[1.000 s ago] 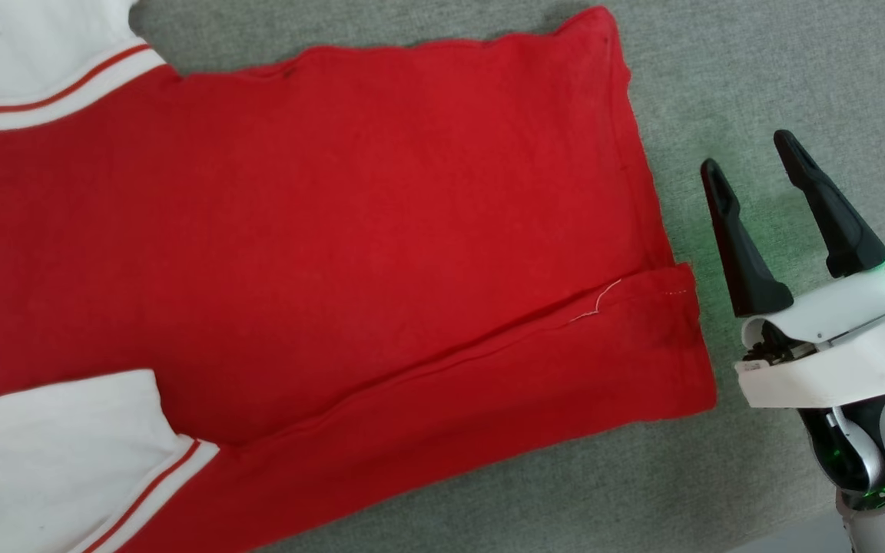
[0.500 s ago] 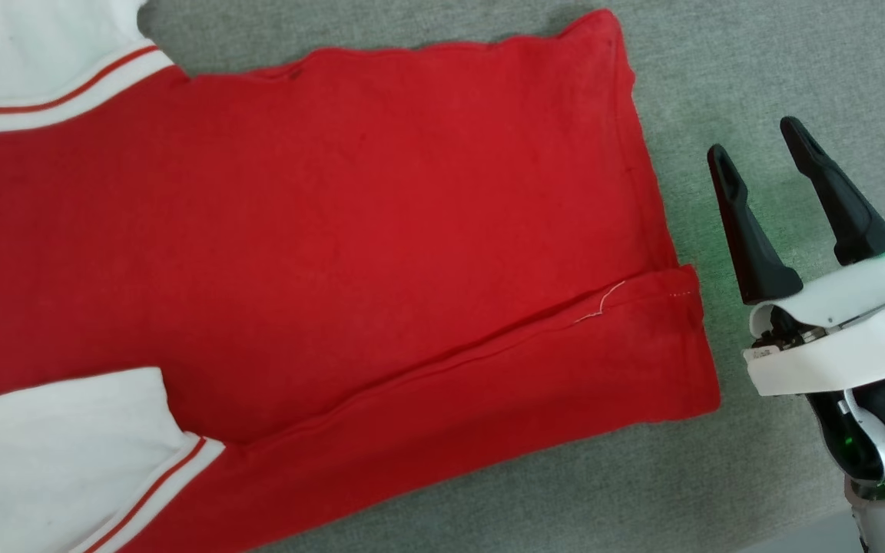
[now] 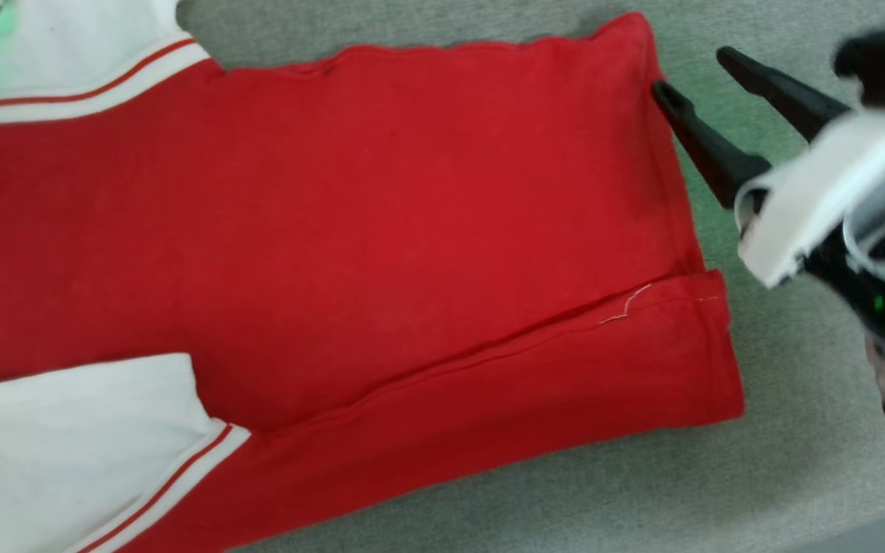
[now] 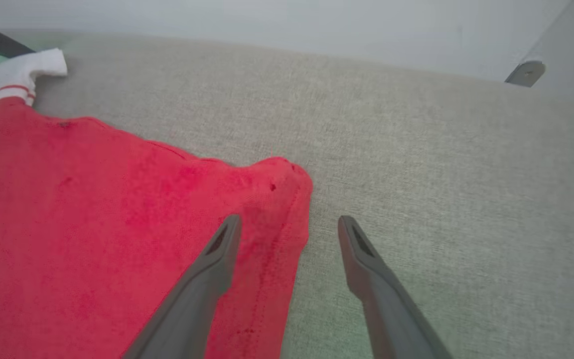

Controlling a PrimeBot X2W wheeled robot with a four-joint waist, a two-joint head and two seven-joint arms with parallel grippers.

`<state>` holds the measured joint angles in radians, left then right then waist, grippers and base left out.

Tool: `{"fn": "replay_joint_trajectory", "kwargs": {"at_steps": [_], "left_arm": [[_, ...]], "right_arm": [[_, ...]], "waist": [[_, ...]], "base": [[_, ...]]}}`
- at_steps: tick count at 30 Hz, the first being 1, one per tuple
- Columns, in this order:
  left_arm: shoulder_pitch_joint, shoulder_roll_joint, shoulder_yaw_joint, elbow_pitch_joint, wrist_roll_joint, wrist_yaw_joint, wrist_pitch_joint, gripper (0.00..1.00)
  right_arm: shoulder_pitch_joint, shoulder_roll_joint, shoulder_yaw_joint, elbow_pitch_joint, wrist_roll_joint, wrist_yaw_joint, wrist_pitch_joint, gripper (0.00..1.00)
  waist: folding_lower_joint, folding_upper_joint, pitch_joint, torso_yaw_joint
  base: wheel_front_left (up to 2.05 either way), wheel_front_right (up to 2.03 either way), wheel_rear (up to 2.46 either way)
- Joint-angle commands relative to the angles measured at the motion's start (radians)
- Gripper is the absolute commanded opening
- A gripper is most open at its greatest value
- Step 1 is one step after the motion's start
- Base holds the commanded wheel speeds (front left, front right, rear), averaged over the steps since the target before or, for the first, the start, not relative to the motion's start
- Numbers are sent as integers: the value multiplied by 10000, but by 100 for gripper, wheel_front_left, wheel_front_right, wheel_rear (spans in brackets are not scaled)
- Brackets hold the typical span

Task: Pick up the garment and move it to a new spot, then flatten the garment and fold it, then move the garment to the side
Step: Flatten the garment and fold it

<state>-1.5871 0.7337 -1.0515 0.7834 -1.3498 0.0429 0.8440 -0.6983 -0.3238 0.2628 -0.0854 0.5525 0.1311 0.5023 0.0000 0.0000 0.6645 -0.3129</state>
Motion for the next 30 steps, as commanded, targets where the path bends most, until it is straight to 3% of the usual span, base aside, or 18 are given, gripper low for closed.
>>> {"fn": "replay_joint_trajectory", "kwargs": {"at_steps": [1, 6, 12, 14, 18, 30], "left_arm": [[1047, -454, -465, 54, 24, -106, 276, 0], [787, -734, -425, 141, 99, -232, 104, 0], [693, -976, -351, 431, 104, -531, -244, 0], [681, -1041, -316, 527, 135, -666, -432, 0], [654, -1162, -218, 729, 163, -1042, -951, 0], [241, -1490, 296, 1017, -109, -1665, -2111, 0]], "right_arm": [[-404, 54, 46, 373, 93, -8, 521, 100], [-1843, 218, 279, 2032, 269, -7, 2490, 100], [-2854, 563, 957, 3796, 700, -1, 3867, 100], [-3056, 547, 1361, 4164, 920, 1, 4209, 0], [-3341, 297, 1700, 4633, 1387, -1, 4561, 0], [-3478, -417, 1785, 5072, 1428, -10, 3264, 0]], "waist": [[0, 0, 42, 115], [0, 0, 170, 345], [0, 0, 240, 495], [0, 0, 241, 533], [0, 0, 170, 627], [0, 0, -923, 1299]], "base": [[0, 0, 0], [0, 0, 0], [0, 0, 0], [0, 0, 0], [0, 0, 0], [0, 0, 0]]}}
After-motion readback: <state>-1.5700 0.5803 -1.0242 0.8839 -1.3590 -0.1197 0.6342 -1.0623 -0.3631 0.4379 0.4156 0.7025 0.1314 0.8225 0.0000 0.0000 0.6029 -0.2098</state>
